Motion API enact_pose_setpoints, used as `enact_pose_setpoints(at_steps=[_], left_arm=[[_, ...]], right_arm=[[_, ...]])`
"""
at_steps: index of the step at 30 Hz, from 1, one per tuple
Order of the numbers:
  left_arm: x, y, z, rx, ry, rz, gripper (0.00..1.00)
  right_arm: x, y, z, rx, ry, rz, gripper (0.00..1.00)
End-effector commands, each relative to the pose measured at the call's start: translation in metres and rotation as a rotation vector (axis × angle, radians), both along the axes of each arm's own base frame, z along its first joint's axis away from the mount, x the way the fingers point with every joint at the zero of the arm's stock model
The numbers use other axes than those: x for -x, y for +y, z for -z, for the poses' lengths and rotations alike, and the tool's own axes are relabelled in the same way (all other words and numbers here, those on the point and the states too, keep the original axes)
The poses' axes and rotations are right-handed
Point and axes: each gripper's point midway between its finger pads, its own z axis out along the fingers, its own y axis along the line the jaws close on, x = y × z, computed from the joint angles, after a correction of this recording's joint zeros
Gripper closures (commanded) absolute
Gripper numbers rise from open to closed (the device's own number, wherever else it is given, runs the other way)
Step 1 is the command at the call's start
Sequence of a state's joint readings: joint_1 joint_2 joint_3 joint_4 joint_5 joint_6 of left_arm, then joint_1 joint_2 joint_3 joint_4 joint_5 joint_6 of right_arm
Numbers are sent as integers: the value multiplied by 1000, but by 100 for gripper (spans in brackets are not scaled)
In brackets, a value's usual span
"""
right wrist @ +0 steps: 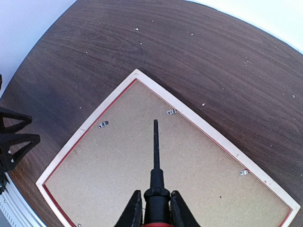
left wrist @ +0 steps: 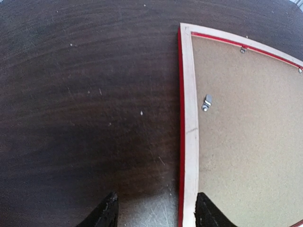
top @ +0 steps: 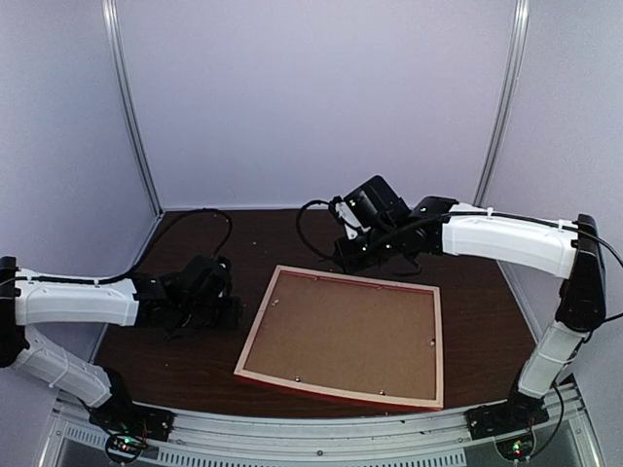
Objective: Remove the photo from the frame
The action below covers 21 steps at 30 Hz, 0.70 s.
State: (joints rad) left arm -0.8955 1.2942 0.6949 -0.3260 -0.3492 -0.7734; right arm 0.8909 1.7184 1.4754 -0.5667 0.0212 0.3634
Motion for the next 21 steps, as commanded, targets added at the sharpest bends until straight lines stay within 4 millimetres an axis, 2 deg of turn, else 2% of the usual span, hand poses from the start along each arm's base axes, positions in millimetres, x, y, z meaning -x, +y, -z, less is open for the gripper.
enact_pose_setpoints(at_steps=[1,5,12,15,21], left_arm=[[-27,-7,-22,17,-20,44,42],[-56,-16,-23,8,6,71,37],[-99,-34,7,-20,116,111,36],[-111,-42,22,-16,158,124,37],[-120,-55,51,-32,235,146,41]], right_arm=[[5,-35,-13,57,-59,57,100],[12,-50,-19,58,-73,76,100],[23,-65,-18,55,-64,94,100],[26,-70,-16,54,-66,101,100],[28,-72,-13,62,-63,101,100]])
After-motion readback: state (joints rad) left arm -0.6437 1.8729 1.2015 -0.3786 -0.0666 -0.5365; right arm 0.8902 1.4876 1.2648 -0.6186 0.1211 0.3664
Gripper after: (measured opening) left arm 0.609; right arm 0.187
